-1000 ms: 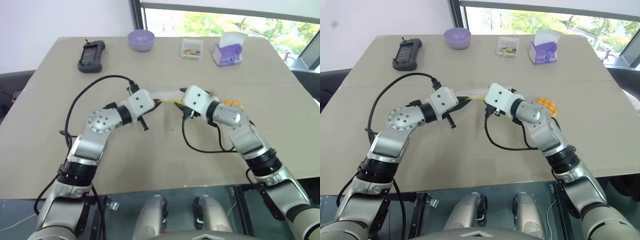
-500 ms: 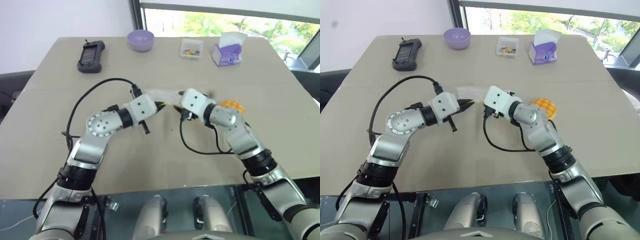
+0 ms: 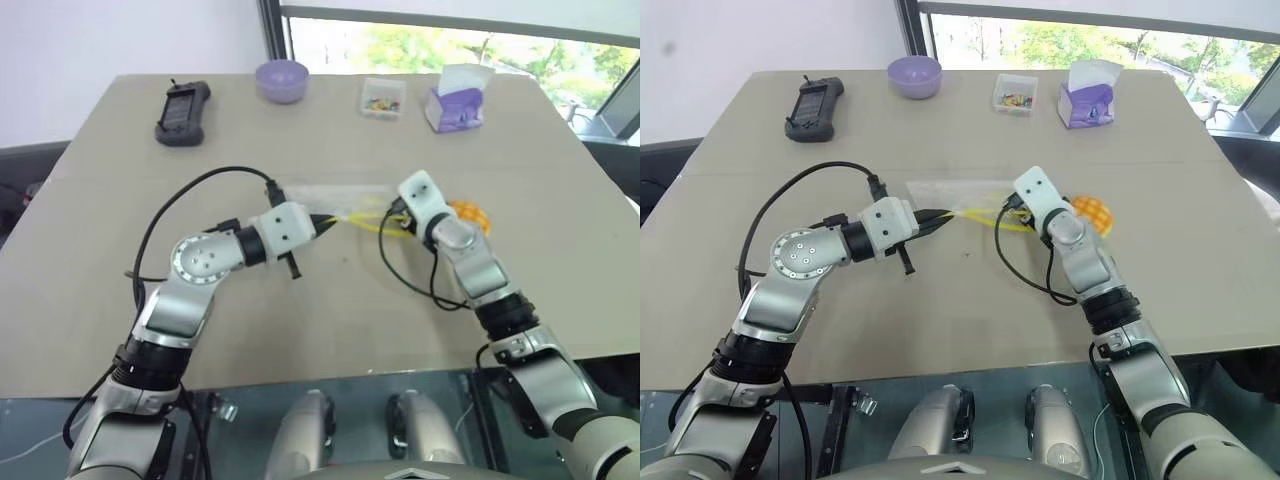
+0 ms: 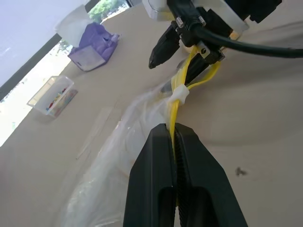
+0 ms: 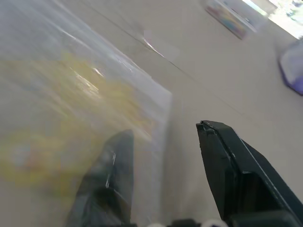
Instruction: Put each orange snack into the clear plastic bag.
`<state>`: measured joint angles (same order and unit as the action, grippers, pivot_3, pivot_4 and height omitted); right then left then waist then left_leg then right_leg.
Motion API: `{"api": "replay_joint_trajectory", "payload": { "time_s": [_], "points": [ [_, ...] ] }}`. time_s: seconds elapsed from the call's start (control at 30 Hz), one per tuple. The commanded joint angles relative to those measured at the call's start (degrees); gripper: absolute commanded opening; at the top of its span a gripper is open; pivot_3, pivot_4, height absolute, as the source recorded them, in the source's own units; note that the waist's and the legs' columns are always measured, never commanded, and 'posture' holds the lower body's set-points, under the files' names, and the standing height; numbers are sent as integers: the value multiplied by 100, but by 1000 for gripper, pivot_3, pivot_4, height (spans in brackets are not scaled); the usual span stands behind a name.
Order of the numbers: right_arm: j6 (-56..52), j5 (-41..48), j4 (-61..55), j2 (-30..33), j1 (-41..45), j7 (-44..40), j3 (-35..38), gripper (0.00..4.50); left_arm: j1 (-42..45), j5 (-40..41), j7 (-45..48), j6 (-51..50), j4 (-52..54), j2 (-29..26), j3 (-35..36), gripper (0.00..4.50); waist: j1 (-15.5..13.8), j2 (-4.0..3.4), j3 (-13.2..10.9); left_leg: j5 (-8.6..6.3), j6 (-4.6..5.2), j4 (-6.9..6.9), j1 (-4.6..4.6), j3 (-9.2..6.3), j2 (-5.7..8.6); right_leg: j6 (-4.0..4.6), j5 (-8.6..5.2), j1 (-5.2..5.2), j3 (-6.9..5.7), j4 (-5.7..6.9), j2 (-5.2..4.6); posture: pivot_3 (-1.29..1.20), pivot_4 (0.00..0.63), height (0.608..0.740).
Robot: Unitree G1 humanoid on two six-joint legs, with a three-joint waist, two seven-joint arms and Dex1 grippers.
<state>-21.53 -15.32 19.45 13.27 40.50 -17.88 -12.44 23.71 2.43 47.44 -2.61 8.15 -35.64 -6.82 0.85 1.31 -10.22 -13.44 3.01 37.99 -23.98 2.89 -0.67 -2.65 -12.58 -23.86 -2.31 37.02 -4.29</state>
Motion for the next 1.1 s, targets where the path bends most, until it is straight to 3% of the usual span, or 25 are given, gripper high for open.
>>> {"api": "replay_joint_trajectory", "payload": {
  "time_s": [0.03, 0.2, 0.3, 0.37, 0.8, 1.07, 1.1],
  "points": [
    [457, 116, -266, 83, 39, -50, 88, 2327, -60, 41, -156, -172, 261, -45, 215, 0, 19, 0, 0, -1, 1, 0, 0, 1, -1, 0, 0, -1, 2, 0, 2, 0, 150, 740],
    [528, 577, -865, 214, -105, -917, 26, 2327, 18, -55, -314, -306, 131, -61, 229, 0, 3, 0, 0, -11, 18, 0, 1, 0, -10, 0, 0, -1, 3, 1, 9, 0, 150, 740],
    [551, 576, -1089, 238, -148, -1041, -45, 3144, 87, -117, -364, -319, 51, -29, 169, 0, -4, 0, 0, -12, 20, 3, 1, 1, -10, -1, 0, 0, 3, 0, 8, 0, 150, 740],
    [583, 532, -1280, 229, -199, -1035, -90, 4086, 152, -185, -421, -360, -24, 19, 120, 0, -16, 0, 0, -12, 21, 4, 0, 1, -10, -1, 0, 1, 2, 1, 8, 0, 150, 740],
    [313, 841, -2865, 983, -791, -1638, 194, 4086, 456, -503, -857, -985, -328, 117, 145, 0, -28, 0, 0, -12, 20, 10, -1, -1, -11, 0, 0, 2, -1, 1, 9, 0, 150, 740],
    [-474, 1348, -3223, 614, -966, -1667, 129, 301, 610, -467, -908, -1033, -302, 231, 115, 0, -19, 0, 0, -12, 20, 18, -1, 1, -25, 0, 1, 3, 1, 1, 19, 0, 150, 740],
    [-562, 1384, -3164, 488, -945, -1612, 98, 104, 633, -441, -905, -1013, -291, 259, 121, 0, -19, 0, 0, -13, 21, 19, -1, 2, -26, 1, 1, 3, 1, 1, 19, 0, 150, 740]
  ]
}}
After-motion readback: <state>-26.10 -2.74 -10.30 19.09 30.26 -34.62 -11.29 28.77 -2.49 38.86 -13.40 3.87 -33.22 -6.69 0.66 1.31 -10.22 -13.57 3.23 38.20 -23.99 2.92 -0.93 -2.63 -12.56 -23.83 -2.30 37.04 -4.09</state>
